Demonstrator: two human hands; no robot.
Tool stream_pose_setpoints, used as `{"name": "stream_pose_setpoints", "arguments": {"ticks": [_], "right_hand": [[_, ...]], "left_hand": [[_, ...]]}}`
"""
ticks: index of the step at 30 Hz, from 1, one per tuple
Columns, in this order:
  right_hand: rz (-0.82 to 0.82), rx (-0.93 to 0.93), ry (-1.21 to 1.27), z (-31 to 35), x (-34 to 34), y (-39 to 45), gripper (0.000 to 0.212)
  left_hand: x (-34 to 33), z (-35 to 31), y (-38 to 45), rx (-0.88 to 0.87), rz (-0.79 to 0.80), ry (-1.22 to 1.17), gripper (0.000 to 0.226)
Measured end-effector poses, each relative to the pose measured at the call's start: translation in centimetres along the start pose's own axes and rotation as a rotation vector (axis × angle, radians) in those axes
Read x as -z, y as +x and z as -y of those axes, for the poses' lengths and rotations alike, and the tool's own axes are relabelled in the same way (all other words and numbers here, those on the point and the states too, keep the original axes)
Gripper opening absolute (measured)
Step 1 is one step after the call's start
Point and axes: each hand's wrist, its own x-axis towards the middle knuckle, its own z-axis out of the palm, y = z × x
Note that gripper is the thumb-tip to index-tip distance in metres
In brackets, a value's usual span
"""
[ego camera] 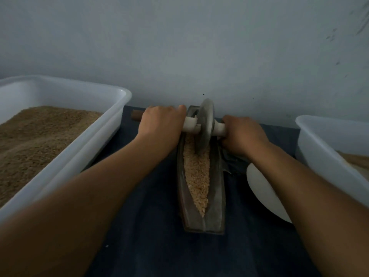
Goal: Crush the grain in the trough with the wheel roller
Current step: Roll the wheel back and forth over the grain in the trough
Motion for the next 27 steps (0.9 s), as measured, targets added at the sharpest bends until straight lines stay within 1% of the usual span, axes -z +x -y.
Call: {"name": "stream_pose_setpoints", "arguments": {"ticks": [4,7,10,12,15,20,24,27], "right_hand": [[-0.003,0.011,0.011,-0.1,-0.1,-0.3,0.026],[-0.080,0.050,-0.028,0.2,-0.2,-1.6,0.028],[-0.149,0.109,-0.035,0.6,0.2,-3.3,0.026],[-0.160,0.138,-0.011,0.9,0.8,-4.7,0.026],[-0.136,0.146,0.049,1.2,1.6,-7.6,0.032],[-0.202,0.157,0.045,2.3,3.0,-12.4,0.035],[-0.224,0.160,0.053,2.7,4.1,-14.0,0.039],[-0.246,0.171,0.024,2.9,3.8,-13.7,0.036]], "left_hand": [[0.1,0.2,0.3,-0.024,0.001,-0.009,0.036],[0.1,0.3,-0.7,-0.042,0.010,-0.023,0.037],[0.8,0.7,-2.3,-0.056,0.093,-0.089,0.040],[1.6,1.0,-3.7,-0.085,0.148,-0.132,0.044],[2.8,1.0,-6.2,-0.116,0.104,-0.173,0.046],[4.5,0.4,-9.3,-0.116,0.036,-0.209,0.053],[5.6,1.3,-10.4,-0.105,0.003,-0.306,0.060],[5.0,1.6,-10.5,-0.091,0.014,-0.326,0.056]]}}
